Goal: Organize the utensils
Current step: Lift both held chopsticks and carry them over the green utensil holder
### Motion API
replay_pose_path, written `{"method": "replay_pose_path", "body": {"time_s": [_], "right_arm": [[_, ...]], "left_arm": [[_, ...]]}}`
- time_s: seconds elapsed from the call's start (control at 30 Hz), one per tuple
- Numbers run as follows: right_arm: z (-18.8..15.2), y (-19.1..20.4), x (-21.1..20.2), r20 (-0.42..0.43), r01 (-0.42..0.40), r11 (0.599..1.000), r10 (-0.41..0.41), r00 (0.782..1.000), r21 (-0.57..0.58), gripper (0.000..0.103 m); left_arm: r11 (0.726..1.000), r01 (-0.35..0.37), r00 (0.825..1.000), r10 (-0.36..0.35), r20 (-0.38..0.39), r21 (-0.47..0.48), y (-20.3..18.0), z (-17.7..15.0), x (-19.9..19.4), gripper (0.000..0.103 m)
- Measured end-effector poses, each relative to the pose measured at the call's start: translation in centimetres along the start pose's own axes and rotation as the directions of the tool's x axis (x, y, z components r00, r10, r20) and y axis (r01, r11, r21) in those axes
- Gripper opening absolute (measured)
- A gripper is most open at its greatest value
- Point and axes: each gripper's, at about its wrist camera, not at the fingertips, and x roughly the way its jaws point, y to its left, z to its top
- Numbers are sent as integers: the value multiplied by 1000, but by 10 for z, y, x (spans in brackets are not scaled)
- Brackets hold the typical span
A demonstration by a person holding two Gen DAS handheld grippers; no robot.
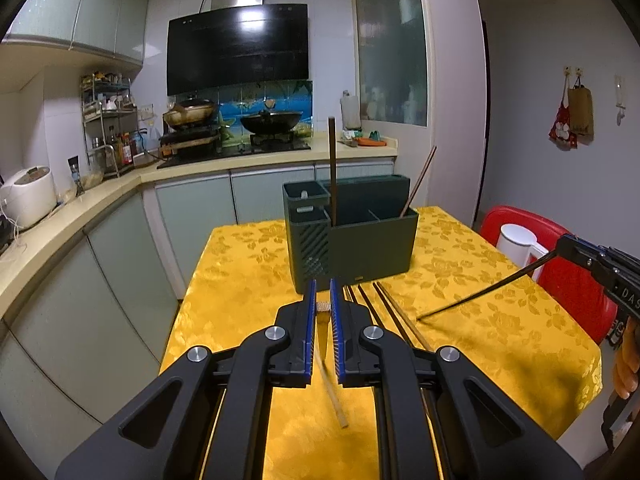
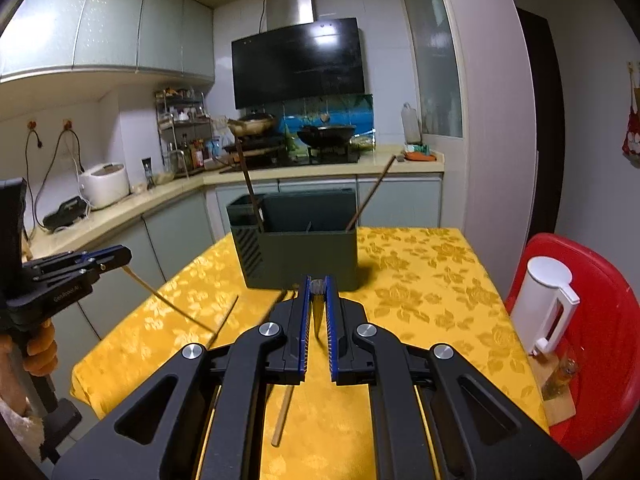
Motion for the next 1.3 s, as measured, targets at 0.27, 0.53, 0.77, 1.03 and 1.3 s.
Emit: {"method": "replay_pose_path", "body": {"time_s": [0.27, 0.53, 0.77, 1.03, 1.3], "right_arm": [[29, -1, 6, 5, -14, 1000, 14, 1000, 5, 8], [54, -6, 6, 24, -34, 999, 33, 999, 30, 8], [62, -8, 11, 9, -22, 999, 22, 1000, 28, 8], [76, -13, 24, -7, -16, 999, 16, 1000, 28, 8], [97, -26, 47, -39, 2, 999, 0, 999, 51, 8]], "left_arm": [[1000, 6, 1000, -6, 21, -11, 6, 18, 0, 7], [1000, 27, 1000, -27, 11, -9, 6, 30, 3, 7], [999, 54, 999, -54, -4, -2, 2, 41, 3, 7], [994, 108, 994, -108, -15, -5, -4, 63, 9, 7], [989, 145, 989, -145, 8, 22, -17, 97, 22, 7]]}}
